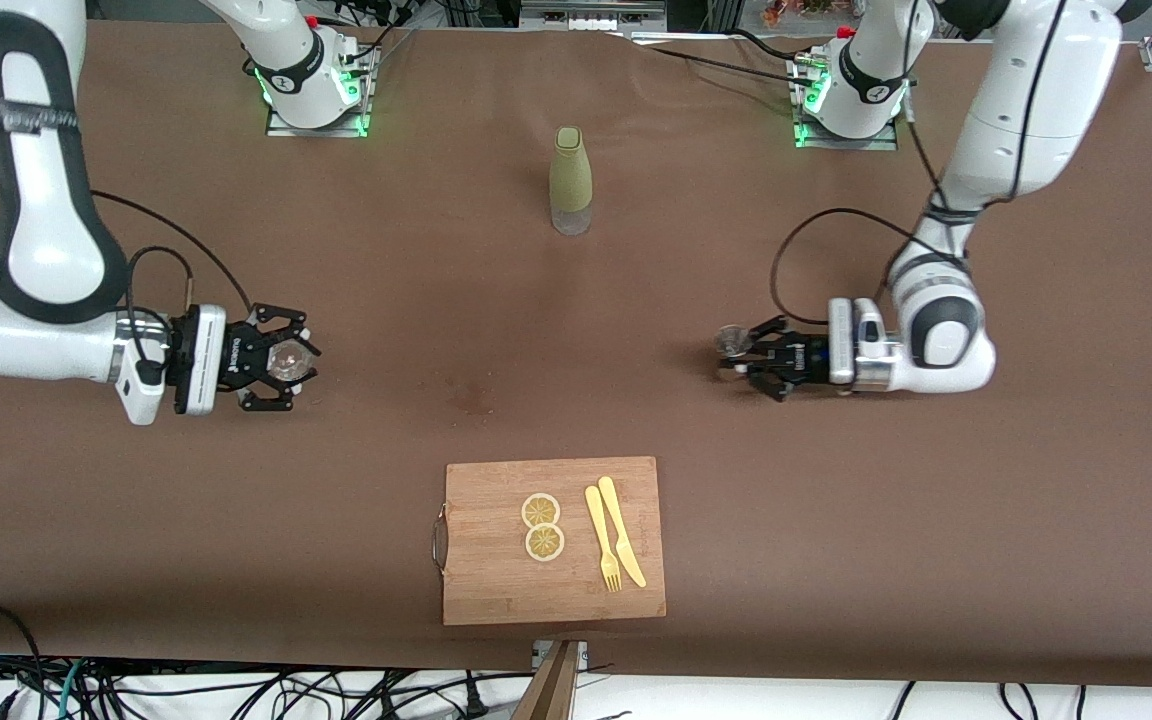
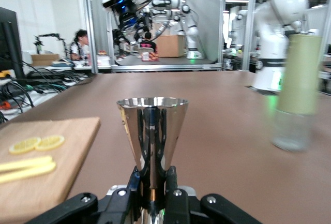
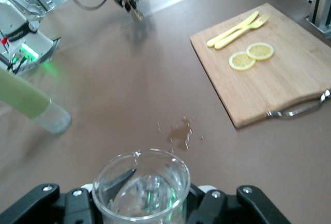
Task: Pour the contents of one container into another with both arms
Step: 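Carry the jigger back with the left gripper to its spot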
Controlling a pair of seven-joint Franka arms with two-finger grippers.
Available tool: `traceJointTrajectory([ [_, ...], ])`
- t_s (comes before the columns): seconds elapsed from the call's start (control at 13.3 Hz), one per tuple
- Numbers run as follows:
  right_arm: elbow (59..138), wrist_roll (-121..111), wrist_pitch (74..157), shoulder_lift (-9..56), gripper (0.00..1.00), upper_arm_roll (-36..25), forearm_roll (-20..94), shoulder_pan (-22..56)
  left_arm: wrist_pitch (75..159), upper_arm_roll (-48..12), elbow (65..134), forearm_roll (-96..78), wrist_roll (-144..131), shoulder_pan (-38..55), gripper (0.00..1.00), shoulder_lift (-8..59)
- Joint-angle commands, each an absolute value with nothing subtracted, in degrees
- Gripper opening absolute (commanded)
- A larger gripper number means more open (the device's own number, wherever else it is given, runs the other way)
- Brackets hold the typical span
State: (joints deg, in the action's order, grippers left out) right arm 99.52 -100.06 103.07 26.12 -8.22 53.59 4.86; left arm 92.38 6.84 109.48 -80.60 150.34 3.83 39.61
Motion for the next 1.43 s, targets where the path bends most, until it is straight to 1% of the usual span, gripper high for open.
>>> traceJointTrajectory([
  [0.0, 97.2, -109.3, 101.1, 31.4, 0.29, -7.4, 55.2, 1.2, 86.0, 12.0, 110.5, -73.4, 153.7, 1.2, 0.0, 37.7],
  [0.23, 97.2, -119.3, 99.8, 36.5, 0.29, -7.7, 60.0, -0.3, 81.7, 16.3, 110.2, -68.4, 157.7, -1.2, 0.0, 38.8],
  [0.38, 97.2, -125.0, 99.8, 40.0, 0.29, -8.5, 63.4, -0.6, 81.2, 16.9, 110.2, -66.0, 160.0, -3.6, 0.0, 39.8],
  [0.53, 97.2, -128.5, 99.8, 42.5, 0.29, -9.0, 65.7, -1.0, 78.6, 18.8, 109.5, -63.6, 161.3, -5.4, 0.0, 41.2],
  [0.83, 97.2, -133.8, 96.3, 46.8, 0.29, -10.1, 70.4, -1.0, 72.7, 20.6, 102.7, -62.8, 166.6, -7.6, 0.0, 48.6],
  [1.05, 97.2, -137.9, 95.5, 49.3, 0.3, -10.4, 72.6, -1.0, 71.1, 20.6, 100.4, -62.8, 170.0, -8.8, 0.0, 51.1],
  [1.35, 97.2, -138.9, 95.4, 49.9, 0.32, -10.9, 72.9, -1.0, 68.5, 20.6, 95.9, -62.8, 171.6, -10.5, 0.0, 55.4],
])
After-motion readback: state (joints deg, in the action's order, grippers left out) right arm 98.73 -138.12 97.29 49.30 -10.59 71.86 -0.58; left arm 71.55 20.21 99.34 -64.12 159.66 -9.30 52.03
